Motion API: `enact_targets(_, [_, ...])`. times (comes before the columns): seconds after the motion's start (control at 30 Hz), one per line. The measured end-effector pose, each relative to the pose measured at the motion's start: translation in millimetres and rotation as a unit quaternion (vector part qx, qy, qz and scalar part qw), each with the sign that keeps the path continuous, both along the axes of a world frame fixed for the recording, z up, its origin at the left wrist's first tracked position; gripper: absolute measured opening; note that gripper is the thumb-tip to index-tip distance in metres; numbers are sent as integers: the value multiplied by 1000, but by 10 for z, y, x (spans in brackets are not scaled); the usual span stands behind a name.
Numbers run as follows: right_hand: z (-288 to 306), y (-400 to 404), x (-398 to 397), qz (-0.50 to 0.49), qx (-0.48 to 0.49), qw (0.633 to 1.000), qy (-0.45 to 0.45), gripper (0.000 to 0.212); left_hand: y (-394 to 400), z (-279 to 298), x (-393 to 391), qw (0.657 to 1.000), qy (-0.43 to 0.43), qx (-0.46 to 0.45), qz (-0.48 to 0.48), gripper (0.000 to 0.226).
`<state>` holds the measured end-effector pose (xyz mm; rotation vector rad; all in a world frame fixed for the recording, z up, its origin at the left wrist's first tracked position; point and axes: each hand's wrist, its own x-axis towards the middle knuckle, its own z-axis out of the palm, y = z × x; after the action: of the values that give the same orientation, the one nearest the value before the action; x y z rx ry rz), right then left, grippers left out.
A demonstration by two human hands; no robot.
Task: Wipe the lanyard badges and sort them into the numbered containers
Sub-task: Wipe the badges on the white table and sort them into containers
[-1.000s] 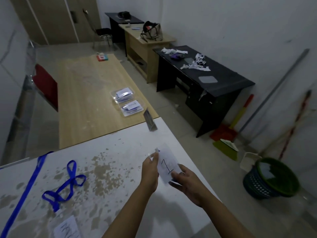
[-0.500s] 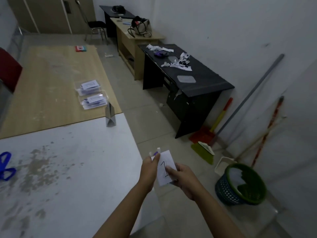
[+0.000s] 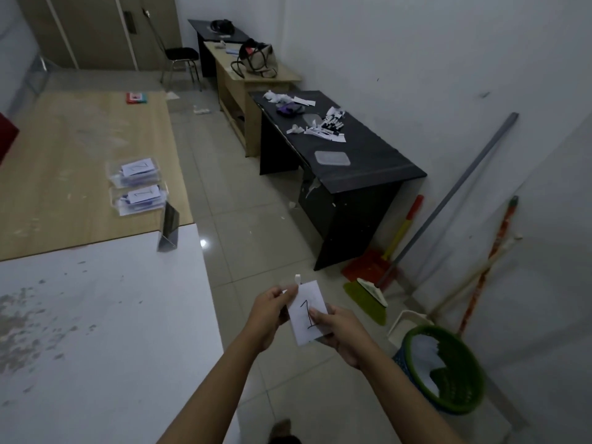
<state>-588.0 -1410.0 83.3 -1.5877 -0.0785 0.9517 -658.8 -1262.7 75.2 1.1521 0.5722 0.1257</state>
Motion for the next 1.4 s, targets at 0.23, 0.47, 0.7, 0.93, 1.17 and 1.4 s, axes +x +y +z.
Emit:
enact_targets(0.23, [-165,616,861,63,-24,998,-14,13,480,-252,692,996,20,-14,80,29])
enact_targets(0.47, [-129,1434,1857,151,-38,988,-23,20,1245,-201,1421,992,0,-43,118,25])
enact_targets(0.7, [-73,2299,2663,222,-33,974,-19,14,2005,-8,1994,991,31,11,129,40])
enact_targets(0.93, [-143,3194,3286,313,-26,949,-12,18,2710,-66,2316,981,25,-8,193,41])
enact_targets(1.17, [-130,4342,3869,444,-24,896,8,17,3395,-41,2667,947,43,-29,316,34])
enact_targets(1.4, [-152,5292,3961,563,-38,825,22,24,3765,99,2714,897,66,-49,434,33])
